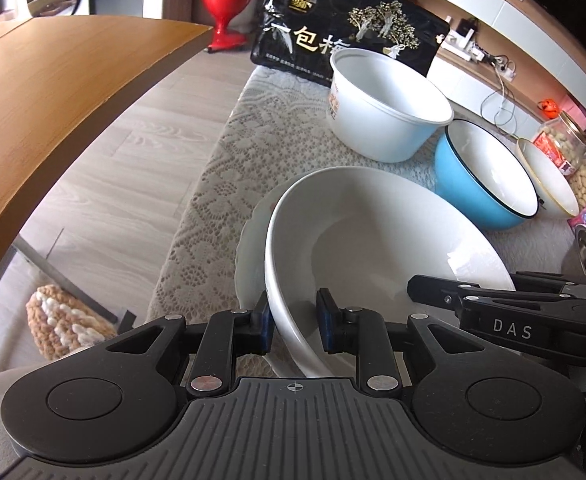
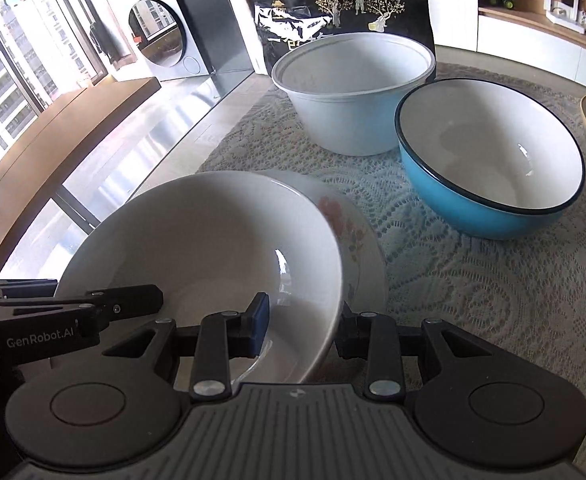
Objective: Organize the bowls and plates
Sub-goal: 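Carry the large white bowl with both tools over the flowered plate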
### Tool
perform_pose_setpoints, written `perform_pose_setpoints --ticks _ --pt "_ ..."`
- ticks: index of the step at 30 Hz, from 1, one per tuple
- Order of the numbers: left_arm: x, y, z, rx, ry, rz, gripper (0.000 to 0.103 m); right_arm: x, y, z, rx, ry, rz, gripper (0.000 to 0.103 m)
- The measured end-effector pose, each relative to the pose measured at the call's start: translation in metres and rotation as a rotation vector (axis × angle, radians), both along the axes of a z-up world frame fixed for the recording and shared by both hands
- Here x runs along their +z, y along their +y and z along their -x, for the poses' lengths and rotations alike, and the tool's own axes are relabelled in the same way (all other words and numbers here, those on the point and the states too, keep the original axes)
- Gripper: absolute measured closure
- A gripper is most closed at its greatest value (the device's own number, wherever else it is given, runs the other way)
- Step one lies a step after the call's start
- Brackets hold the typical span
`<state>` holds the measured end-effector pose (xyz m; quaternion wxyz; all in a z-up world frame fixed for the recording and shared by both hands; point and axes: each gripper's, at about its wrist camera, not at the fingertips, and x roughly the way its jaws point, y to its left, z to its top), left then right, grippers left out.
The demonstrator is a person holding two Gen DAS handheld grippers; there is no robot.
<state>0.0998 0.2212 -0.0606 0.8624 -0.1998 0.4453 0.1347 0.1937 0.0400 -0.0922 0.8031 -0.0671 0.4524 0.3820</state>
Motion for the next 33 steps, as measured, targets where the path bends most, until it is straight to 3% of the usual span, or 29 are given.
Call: perform_pose_setpoints --ticks 13,33 --pt "-0.010 0.010 -0.007 0.016 0.000 0.069 0.077 -0.005 -0.008 -0.007 0.008 -0.018 -0.064 0.071" --pt "-0.006 0.018 0.002 0.002 0.001 0.134 0.080 -0.001 -0.013 0.003 0.045 -0.017 -0.036 0.071"
